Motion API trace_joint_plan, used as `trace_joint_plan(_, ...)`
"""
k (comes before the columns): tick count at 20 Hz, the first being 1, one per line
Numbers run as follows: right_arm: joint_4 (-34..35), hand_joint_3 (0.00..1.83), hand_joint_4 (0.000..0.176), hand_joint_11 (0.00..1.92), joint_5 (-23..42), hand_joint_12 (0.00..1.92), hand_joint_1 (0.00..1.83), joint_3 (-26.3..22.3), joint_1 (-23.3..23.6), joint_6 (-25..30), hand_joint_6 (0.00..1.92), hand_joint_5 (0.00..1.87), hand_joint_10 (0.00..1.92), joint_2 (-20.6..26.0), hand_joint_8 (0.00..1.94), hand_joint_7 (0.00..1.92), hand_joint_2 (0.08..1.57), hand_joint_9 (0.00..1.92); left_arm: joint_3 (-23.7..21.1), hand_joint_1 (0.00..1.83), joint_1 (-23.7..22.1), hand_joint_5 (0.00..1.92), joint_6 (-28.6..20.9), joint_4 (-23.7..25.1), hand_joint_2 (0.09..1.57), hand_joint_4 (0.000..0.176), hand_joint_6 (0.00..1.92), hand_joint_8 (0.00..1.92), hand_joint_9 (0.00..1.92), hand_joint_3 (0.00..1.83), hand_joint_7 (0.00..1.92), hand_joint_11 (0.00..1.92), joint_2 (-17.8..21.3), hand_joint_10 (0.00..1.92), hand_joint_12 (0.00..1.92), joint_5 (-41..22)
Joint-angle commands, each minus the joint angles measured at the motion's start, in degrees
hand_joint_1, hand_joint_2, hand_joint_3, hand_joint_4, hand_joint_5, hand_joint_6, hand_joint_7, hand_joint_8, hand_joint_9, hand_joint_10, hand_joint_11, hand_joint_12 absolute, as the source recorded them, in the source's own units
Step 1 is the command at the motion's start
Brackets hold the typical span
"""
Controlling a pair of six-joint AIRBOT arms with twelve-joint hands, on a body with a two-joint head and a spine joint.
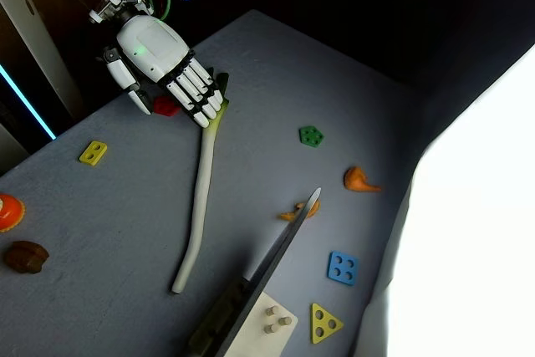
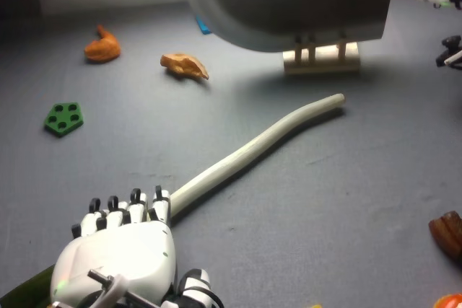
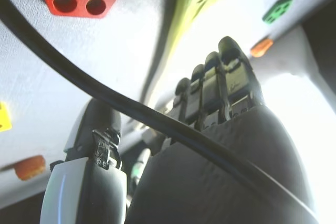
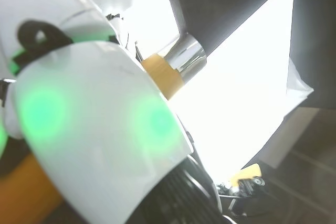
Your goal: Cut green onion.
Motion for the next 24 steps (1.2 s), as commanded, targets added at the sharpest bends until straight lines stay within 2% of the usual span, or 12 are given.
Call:
trace_joint_plan(1,3.0,0.22,0.176,1.68,8.5,1.92,1.57,0.6,0.6,0.4,1.92,1.30,1.92,0.5,1.94,1.57,1.04,1.64,0.3,0.48,0.1,0.08,-0.1,4.4,1.37,0.010,0.01,0.01,0.12,0.00,0.09,0.00,-0.3,0.01,0.44,3.4)
trace_joint_plan(5,3.6,0.74,0.176,1.71,9.6,1.92,1.58,0.6,0.6,0.4,1.86,1.24,1.92,0.5,1.94,1.61,0.79,1.67,0.4,0.46,0.5,0.05,-0.1,4.6,1.38,0.017,0.00,0.00,0.08,0.00,0.07,0.00,-0.7,0.00,0.31,3.2)
trace_joint_plan(6,3.6,1.10,0.000,1.68,10.9,1.92,1.20,0.6,0.6,0.4,1.70,0.95,1.92,0.7,1.94,1.57,0.70,1.64,0.4,0.43,0.6,0.05,-0.1,4.6,1.39,0.018,0.00,0.00,0.08,0.00,0.06,0.00,-0.7,0.01,0.31,3.2)
trace_joint_plan(8,3.6,0.98,0.000,1.68,12.4,1.92,1.14,0.6,1.0,0.8,1.46,0.91,1.92,1.2,1.94,1.56,0.72,1.64,0.6,0.44,1.0,0.04,-0.1,4.9,1.39,0.016,0.00,0.00,0.07,0.00,0.06,0.00,-0.9,0.00,0.36,3.2)
trace_joint_plan(9,3.6,0.84,0.000,1.69,12.3,1.92,1.48,0.6,1.2,1.4,1.67,1.05,1.92,1.5,1.94,1.57,0.76,1.65,0.7,0.46,1.1,0.04,-0.1,4.9,1.38,0.018,0.00,0.00,0.08,0.00,0.07,0.00,-0.9,0.00,0.38,3.2)
trace_joint_plan(10,3.5,1.10,0.000,1.67,12.3,1.92,1.18,0.5,1.7,2.2,1.66,0.91,1.92,1.9,1.94,1.55,0.71,1.63,0.8,0.44,1.3,0.06,-0.1,5.1,1.38,0.021,0.01,0.00,0.09,0.00,0.07,0.00,-0.9,0.00,0.38,3.2)
trace_joint_plan(11,2.5,0.89,0.000,1.68,12.3,1.92,1.48,0.5,2.0,2.5,1.80,1.04,1.92,2.1,1.94,1.56,0.76,1.64,0.9,0.40,1.4,0.06,-0.1,5.2,1.39,0.020,0.01,0.00,0.09,0.00,0.07,0.00,-0.9,0.01,0.39,3.2)
trace_joint_plan(14,1.4,0.72,0.000,1.66,13.4,1.92,1.58,-1.2,3.7,2.5,1.92,1.22,1.92,3.9,1.94,1.55,0.82,1.62,1.7,0.29,2.0,0.03,-0.1,5.3,1.41,0.021,0.00,0.00,0.07,0.01,0.06,0.00,-1.3,0.00,0.28,3.2)
trace_joint_plan(15,1.4,0.68,0.060,1.65,13.4,1.92,1.57,-3.0,4.5,2.4,1.92,1.29,1.92,5.0,1.94,1.55,0.84,1.60,2.0,0.30,2.1,0.03,-0.2,5.3,1.39,0.017,0.00,0.00,0.06,0.00,0.05,0.00,-1.4,0.00,0.24,3.2)
trace_joint_plan(16,1.5,0.67,0.153,1.66,13.5,1.92,1.57,-6.4,5.4,1.1,1.92,1.31,1.92,7.0,1.94,1.56,0.86,1.62,2.4,0.23,2.4,0.04,-0.5,5.3,1.40,0.008,0.00,0.00,0.07,0.00,0.06,0.00,-1.7,0.00,0.25,3.2)
trace_joint_plan(17,2.1,0.66,0.171,1.67,13.6,1.92,1.56,-8.7,5.8,-1.0,1.92,1.29,1.92,8.2,1.94,1.57,0.85,1.63,2.5,0.14,2.5,0.04,-0.5,5.2,1.42,0.000,0.00,0.00,0.06,0.01,0.06,0.00,-1.8,0.00,0.19,3.2)
trace_joint_plan(24,25.3,0.62,0.176,1.68,18.7,1.92,1.58,-36.0,8.0,-32.3,1.84,1.26,1.92,19.9,1.94,1.57,0.84,1.63,3.4,0.04,3.9,0.06,-0.6,4.6,1.45,0.000,0.01,0.00,0.01,0.01,0.02,0.00,-2.7,0.00,0.00,3.2)
